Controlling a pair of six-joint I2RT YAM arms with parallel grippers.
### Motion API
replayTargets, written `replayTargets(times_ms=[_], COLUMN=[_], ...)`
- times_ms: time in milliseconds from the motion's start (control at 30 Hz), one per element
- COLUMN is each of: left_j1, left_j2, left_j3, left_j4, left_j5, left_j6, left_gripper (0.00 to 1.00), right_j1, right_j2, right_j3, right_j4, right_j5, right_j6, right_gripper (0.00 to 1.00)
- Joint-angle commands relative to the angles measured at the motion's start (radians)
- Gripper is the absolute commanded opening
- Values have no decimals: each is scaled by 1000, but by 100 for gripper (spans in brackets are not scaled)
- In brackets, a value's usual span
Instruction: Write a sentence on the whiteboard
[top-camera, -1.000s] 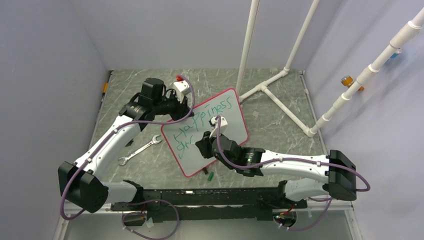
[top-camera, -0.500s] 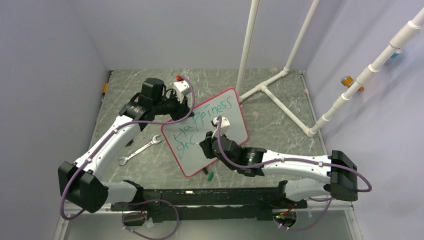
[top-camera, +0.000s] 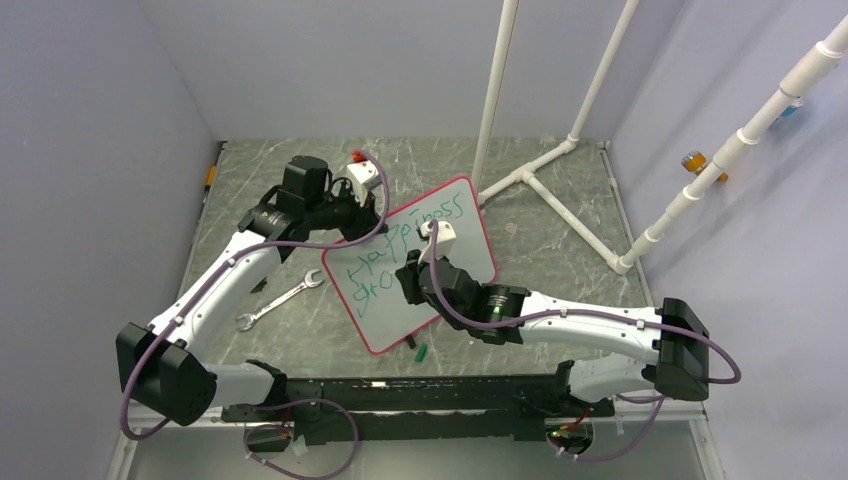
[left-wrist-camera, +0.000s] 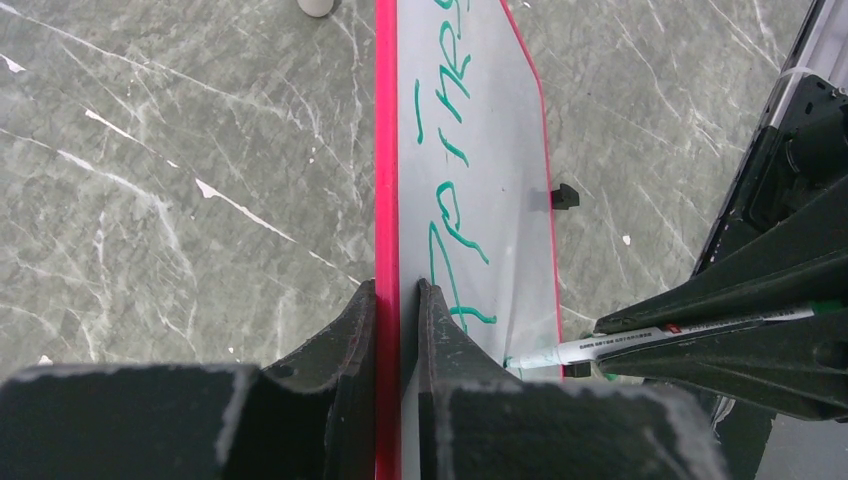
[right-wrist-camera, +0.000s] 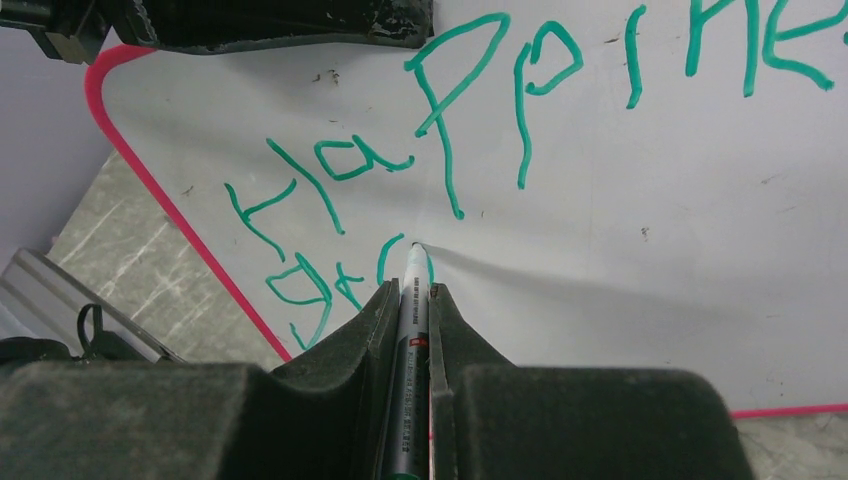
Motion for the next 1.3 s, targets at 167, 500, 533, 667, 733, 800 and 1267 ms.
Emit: replayTargets(times_ms=[167, 500, 533, 667, 733, 800, 1267], left_j1=[0, -1, 0, 0, 0, -1, 0], left_j2=[-16, -17, -17, -18, -20, -20, -22], left_j3=[27, 27, 28, 26, 26, 25, 25], left_j4=[32, 32, 31, 32, 32, 32, 33], left_j5=[-42, -46, -47, -47, -47, -45, -45], left_j6=[55, 56, 57, 56, 56, 56, 56], left_gripper=[0, 0, 0, 0, 0, 0, 0], right_j1=[-9, -9, -10, -9, -9, -12, -50], right_j2=[22, -16, -20, -61, -92, -119, -84], right_j3=[34, -8, -8, -32, -58, -88, -84], right_j4=[63, 138, 133, 121, 120, 122, 146], right_j5=[-27, -57, -54, -39, -27, -19, -44], right_j6=[-32, -52, -51, -43, -33, -22, -6], right_gripper=[0, 0, 0, 0, 0, 0, 0])
